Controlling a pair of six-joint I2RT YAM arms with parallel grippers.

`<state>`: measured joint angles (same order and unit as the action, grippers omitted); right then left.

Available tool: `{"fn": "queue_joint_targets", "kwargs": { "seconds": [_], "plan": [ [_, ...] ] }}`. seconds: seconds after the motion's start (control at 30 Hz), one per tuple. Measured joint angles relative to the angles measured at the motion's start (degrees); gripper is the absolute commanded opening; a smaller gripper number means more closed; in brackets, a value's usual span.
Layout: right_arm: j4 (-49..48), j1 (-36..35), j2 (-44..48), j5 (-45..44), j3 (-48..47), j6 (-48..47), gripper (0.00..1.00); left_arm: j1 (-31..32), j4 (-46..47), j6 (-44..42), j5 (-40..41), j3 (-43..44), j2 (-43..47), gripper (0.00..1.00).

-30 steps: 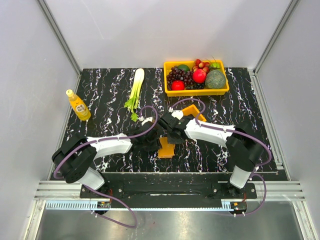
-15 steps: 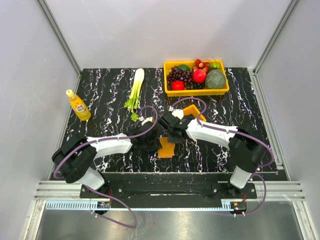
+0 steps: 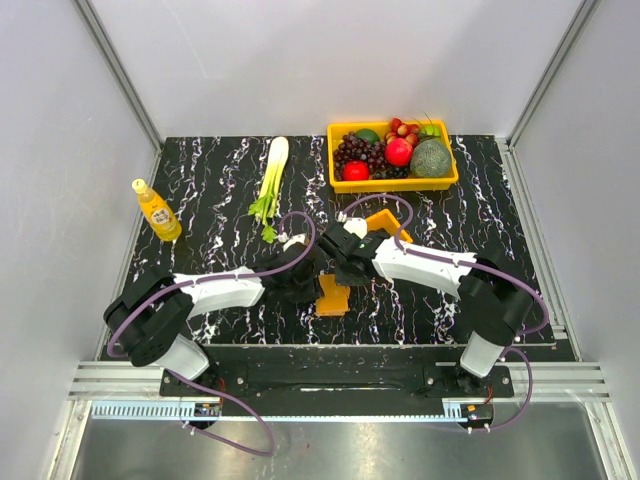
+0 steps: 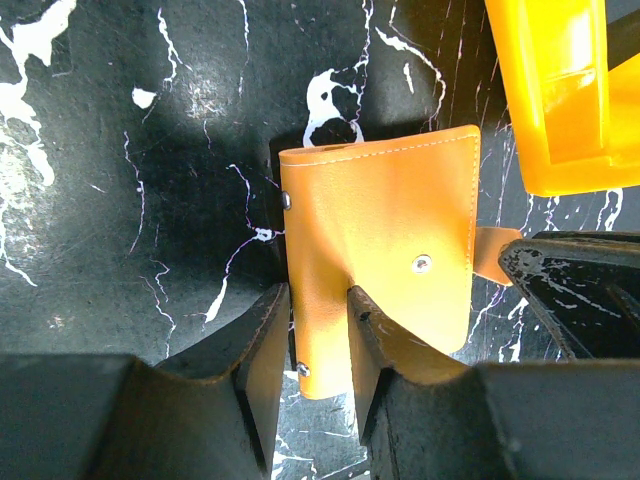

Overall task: Put the credit cards into the card holder
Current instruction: Close the card holder at the center of the board.

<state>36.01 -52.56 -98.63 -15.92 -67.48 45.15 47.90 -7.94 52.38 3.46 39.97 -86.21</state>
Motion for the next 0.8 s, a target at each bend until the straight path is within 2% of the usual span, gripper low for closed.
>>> {"fn": "queue_joint_targets", "kwargs": {
  "seconds": [0.2, 0.6, 0.67, 0.7, 0.73, 0.77, 0.8],
  "plan": [
    [-0.15, 0.0, 0.0, 0.0, 0.0, -0.17, 0.16, 0.0, 0.0, -0.02, 0.0, 0.0, 0.0, 0.34],
    [0.02, 0.0, -0.04, 0.11, 0.0, -0.2, 0.24, 0.0, 0.0, -0.02, 0.0, 0.0, 0.0, 0.34],
    [0.17, 0.0, -0.15, 0.24, 0.0, -0.26, 0.11, 0.0, 0.0, -0.02, 0.0, 0.0, 0.0, 0.34],
    [0.24, 0.0, -0.31, 0.37, 0.0, -0.35, 0.13, 0.0, 0.0, -0.02, 0.0, 0.0, 0.0, 0.34],
    [0.28, 0.0, -0.5, 0.42, 0.0, -0.48, 0.21, 0.0, 0.0, -0.02, 0.0, 0.0, 0.0, 0.34],
    [0.26, 0.0, -0.68, 0.44, 0.0, -0.46, 0.24, 0.0, 0.0, -0.02, 0.0, 0.0, 0.0, 0.34],
    [0.28, 0.0, -0.79, 0.46, 0.0, -0.44, 0.19, 0.0, 0.0, -0.02, 0.0, 0.0, 0.0, 0.34]
  ]
}}
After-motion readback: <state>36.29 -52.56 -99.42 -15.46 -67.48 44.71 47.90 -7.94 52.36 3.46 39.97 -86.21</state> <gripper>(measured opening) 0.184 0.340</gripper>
